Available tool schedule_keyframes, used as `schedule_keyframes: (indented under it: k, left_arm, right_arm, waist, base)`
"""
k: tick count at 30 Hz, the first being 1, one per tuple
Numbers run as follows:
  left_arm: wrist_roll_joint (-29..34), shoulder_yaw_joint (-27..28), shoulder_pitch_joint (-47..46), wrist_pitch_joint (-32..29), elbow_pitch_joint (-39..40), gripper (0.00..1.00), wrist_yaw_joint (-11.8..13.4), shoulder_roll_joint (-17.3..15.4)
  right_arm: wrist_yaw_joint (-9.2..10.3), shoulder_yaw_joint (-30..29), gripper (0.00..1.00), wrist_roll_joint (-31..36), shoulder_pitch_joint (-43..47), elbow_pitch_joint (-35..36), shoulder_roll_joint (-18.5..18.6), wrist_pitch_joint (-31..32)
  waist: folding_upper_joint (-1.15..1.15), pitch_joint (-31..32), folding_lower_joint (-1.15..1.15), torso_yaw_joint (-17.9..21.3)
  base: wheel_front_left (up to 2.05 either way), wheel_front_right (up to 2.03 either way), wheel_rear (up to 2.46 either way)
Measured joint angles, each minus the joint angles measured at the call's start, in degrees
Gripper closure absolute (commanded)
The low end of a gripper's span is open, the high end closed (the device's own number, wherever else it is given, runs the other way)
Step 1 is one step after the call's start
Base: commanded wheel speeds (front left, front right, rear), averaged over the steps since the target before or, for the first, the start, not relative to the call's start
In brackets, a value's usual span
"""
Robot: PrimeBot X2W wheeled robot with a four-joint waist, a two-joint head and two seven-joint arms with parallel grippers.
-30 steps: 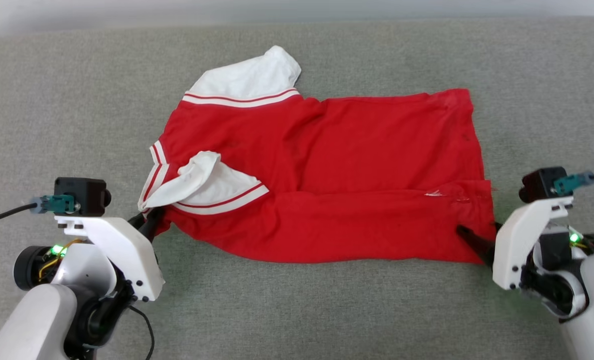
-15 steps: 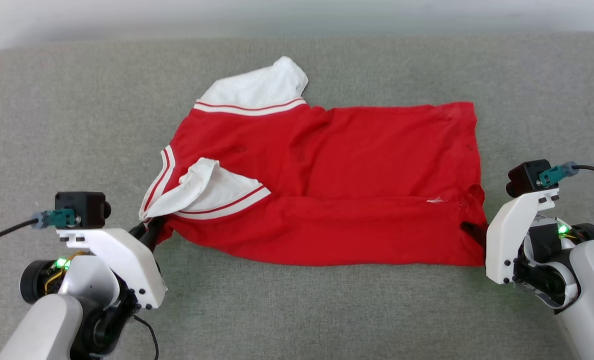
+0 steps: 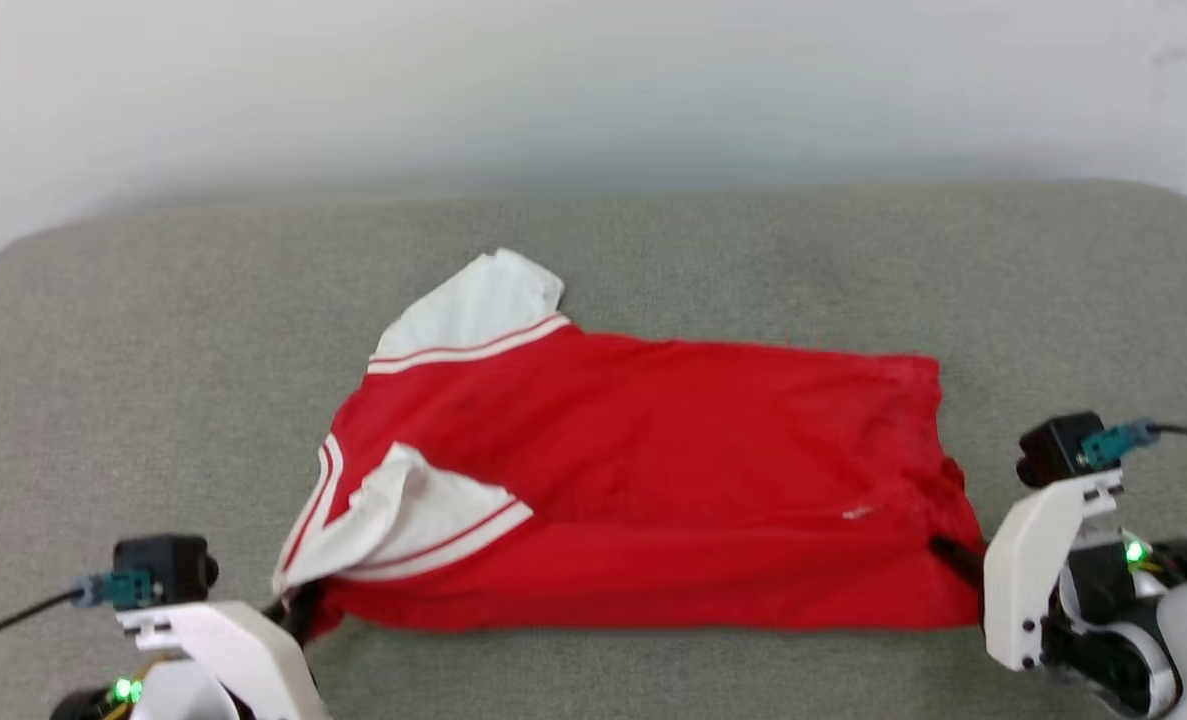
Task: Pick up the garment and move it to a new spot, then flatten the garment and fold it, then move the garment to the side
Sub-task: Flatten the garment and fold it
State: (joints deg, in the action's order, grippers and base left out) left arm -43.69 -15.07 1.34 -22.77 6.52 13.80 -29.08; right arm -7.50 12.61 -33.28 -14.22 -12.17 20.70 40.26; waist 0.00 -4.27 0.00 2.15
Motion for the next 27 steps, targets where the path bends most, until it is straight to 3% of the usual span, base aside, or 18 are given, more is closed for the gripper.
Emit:
schedule_keyframes:
  k: [5,6,7,8,12,13,15,16,27]
  left_arm:
    - [-2.0,-1.2,3.5,-1.4,-1.1,1.00,0.1,1.1]
    - [-2.1,-1.3,3.4,-0.9,-1.7,1.00,-0.2,1.5]
    - [-2.2,-1.5,3.2,-0.7,-2.6,0.71,-0.4,1.8]
    - [-2.2,-1.7,2.9,-0.1,-3.5,0.00,-0.7,2.4]
    - [-1.5,-2.1,1.2,1.9,-5.8,0.00,-1.4,3.4]
    - [-0.7,-1.5,0.1,4.7,-6.7,0.00,-1.5,4.1]
    - [-0.1,-1.3,-0.4,5.8,-7.1,0.00,-1.6,4.1]
    - [0.8,-0.7,-1.0,8.4,-7.6,0.00,-1.7,4.2]
    - [5.3,1.5,-9.3,18.0,-8.5,0.00,-2.6,4.0]
  right_arm:
    - [0.00,-2.1,1.00,0.6,5.0,0.9,-1.2,1.2]
    - [0.01,-2.4,0.60,0.6,5.4,0.7,-1.5,0.9]
    - [0.00,-2.4,0.00,0.6,5.8,0.5,-1.9,0.3]
    - [0.00,-2.4,0.00,0.7,6.1,0.4,-2.3,-1.0]
    - [0.00,-2.5,0.00,1.8,6.4,0.0,-2.5,-5.9]
    - [0.00,-2.8,0.00,2.4,6.7,0.3,-2.6,-11.2]
    - [0.00,-2.8,0.00,3.2,6.7,0.5,-2.6,-13.6]
    - [0.00,-3.5,0.00,3.9,6.8,1.1,-2.8,-19.1]
    - [0.01,-8.4,0.00,12.0,7.0,6.2,-5.8,-36.6]
  waist:
    - [0.00,1.0,0.00,0.4]
    - [0.00,0.8,0.00,0.5]
    - [0.00,0.7,0.00,0.5]
    - [0.00,0.5,0.00,0.5]
    - [0.00,0.4,0.00,0.7]
    - [0.00,0.5,0.00,0.9]
    - [0.00,0.6,0.00,1.1]
    - [0.00,0.9,0.00,1.6]
    - [0.00,0.7,0.00,4.9]
  base:
    - [0.00,0.00,0.00]
    - [0.00,0.00,0.00]
    - [0.00,0.00,0.00]
    - [0.00,0.00,0.00]
    - [0.00,0.00,0.00]
    - [0.00,0.00,0.00]
    - [0.00,0.00,0.00]
    - [0.00,0.00,0.00]
    - [0.00,0.00,0.00]
